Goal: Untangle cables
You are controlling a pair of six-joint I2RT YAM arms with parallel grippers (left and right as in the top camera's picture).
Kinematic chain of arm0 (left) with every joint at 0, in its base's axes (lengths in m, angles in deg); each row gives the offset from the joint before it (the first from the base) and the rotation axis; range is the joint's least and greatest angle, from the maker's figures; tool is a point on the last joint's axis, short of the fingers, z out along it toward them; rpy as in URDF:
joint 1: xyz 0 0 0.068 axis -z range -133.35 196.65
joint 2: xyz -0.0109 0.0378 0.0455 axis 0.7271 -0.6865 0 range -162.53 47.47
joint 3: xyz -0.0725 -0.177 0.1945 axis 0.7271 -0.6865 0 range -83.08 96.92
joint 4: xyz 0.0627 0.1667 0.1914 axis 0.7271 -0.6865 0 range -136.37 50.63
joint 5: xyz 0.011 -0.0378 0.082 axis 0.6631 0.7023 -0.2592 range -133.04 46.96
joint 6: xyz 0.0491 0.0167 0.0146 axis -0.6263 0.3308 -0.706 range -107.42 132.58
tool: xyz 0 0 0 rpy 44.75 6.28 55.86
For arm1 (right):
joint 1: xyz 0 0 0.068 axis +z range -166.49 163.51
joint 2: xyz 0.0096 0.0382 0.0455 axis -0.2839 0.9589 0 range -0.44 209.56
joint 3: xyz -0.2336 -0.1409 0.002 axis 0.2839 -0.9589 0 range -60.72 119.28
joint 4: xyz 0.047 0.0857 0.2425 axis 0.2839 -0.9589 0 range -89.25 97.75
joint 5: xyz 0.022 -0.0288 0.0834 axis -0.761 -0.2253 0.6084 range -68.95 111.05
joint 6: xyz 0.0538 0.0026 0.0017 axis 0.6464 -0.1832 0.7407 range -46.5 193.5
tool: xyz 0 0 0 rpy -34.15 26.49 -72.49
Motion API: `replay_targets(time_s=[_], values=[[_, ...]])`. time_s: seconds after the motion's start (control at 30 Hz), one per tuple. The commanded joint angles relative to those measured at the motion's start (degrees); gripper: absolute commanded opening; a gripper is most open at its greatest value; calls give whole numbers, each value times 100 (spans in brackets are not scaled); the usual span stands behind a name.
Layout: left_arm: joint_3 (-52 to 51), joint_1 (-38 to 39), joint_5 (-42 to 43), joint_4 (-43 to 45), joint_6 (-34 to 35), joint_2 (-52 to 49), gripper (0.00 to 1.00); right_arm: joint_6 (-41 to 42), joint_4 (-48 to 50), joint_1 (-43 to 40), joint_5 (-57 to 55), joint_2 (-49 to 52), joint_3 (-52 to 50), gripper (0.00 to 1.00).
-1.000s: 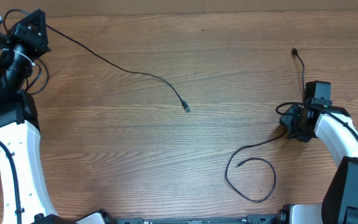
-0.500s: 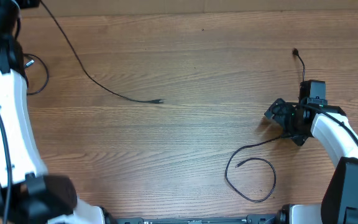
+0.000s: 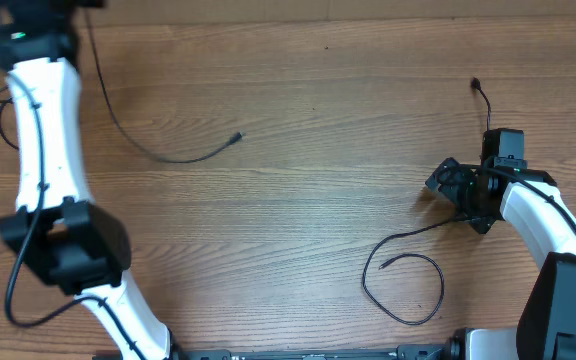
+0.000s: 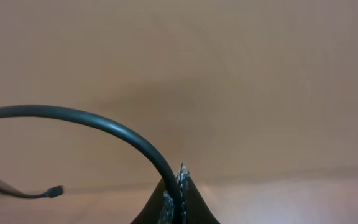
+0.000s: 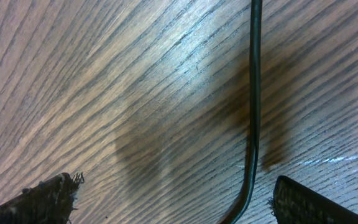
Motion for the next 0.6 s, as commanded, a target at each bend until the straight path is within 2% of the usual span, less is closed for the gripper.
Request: replay_targets(time_s=[0.0,0.13,0.27,0.4,0.57], values=[[114,275,59,-387,-258,-431,4,22,33,2,31,-42,7,100],[111,514,13,-1456,-190,-811,4,22,33,2,31,-42,7,100],[109,575,-387,-2297,-144,-1029,4,22,33,2,31,-42,7,100],[109,540,-415,-3180,282,-1139,4,22,33,2,31,-42,7,100],[94,533,-168,-4395,1158,-1191,4,22,33,2,31,-42,7,100]])
